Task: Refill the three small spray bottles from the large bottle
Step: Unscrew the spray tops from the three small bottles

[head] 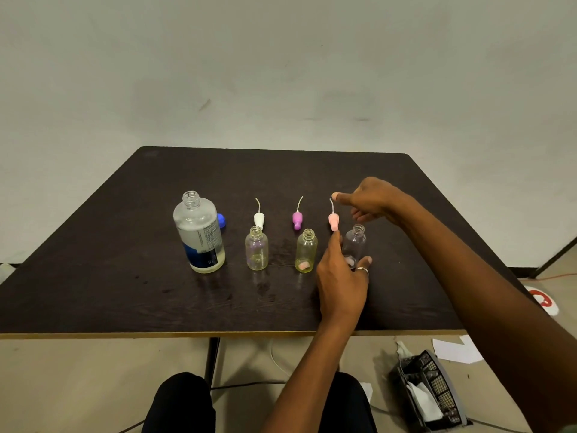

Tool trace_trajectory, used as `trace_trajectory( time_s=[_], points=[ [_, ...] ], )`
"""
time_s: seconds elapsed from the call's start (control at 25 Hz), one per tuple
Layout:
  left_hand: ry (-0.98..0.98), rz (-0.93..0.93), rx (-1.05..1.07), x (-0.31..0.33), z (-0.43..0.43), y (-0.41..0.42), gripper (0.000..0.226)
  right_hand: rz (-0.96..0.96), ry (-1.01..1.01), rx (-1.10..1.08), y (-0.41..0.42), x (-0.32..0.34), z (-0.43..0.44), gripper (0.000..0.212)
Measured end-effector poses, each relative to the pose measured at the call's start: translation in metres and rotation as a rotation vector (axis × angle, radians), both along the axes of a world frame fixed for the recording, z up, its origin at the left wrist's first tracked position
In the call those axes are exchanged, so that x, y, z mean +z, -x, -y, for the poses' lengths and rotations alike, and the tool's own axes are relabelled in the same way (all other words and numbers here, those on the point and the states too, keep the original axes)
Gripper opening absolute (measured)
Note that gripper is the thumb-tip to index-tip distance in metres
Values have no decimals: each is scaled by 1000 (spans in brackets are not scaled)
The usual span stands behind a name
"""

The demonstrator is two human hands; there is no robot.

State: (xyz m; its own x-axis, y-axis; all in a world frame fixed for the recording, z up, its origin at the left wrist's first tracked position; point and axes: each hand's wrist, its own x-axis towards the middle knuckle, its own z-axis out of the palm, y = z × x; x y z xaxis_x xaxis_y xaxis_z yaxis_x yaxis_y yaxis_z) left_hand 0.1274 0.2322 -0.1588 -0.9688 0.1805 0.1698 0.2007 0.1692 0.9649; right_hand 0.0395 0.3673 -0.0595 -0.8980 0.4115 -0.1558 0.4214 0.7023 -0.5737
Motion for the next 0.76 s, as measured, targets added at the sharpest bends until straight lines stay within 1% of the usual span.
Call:
trace_trajectory(
  time_s=[0.12,0.2,0.28,0.4,0.48,0.52,0.6,0.68,0.76],
  points=[
    [45,18,11,1,4,-6,76,-29,-178,85,-6,17,13,60],
    [107,10,13,2,12,-14,77,-40,-304,135,-13,31,28,58],
    [154,-12,20,3,26,-23,74,-115,-359,184,-22,45,49,57],
    [182,-77,58,1,53,-33,60,-275,-315,271,-36,57,95,40],
    [184,-108,110,0,76,-33,46,-354,-213,327,-42,56,131,29],
    [188,-114,142,0,88,-32,40,-371,-156,357,-43,52,149,29],
    [203,-107,214,4,118,-28,32,-358,-70,431,-42,42,183,45],
    [206,-83,268,9,146,-23,30,-322,-54,468,-37,31,212,65],
    [185,-62,310,11,170,-18,29,-307,-56,457,-29,19,233,79]
  ],
)
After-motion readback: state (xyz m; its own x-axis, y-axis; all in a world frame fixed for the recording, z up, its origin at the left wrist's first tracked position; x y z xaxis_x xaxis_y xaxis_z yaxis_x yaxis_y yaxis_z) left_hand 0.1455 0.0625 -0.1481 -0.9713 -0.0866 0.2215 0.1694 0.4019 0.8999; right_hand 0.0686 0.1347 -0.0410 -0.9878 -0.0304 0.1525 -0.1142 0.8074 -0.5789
